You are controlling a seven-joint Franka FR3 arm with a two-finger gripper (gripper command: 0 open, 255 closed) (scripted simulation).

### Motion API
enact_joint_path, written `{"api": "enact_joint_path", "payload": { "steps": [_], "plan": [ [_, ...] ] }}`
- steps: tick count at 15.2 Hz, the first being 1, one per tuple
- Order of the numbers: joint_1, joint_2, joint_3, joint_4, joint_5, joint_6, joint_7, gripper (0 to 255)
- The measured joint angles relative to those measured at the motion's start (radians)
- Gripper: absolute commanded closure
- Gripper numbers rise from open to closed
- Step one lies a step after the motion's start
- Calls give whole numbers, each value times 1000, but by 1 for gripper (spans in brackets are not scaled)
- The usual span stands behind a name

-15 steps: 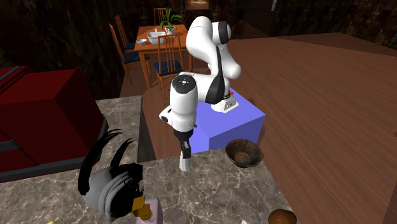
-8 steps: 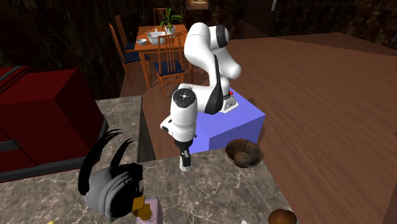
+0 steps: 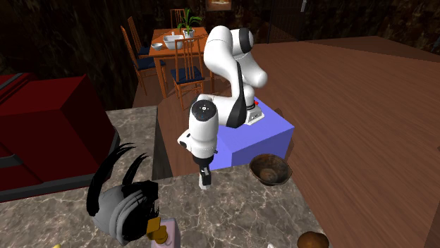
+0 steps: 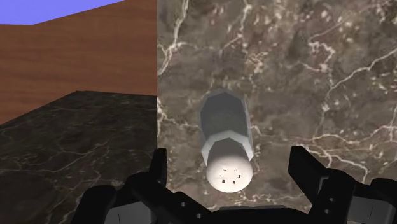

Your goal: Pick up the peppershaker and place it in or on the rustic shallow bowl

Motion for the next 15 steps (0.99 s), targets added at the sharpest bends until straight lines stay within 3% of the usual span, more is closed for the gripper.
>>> {"api": "enact_joint_path", "payload": {
  "steps": [10, 15],
  "plan": [
    [0, 0, 0, 0, 0, 0, 0, 255],
    [-1, -19, 8, 26, 14, -42, -11, 255]
  ]
}}
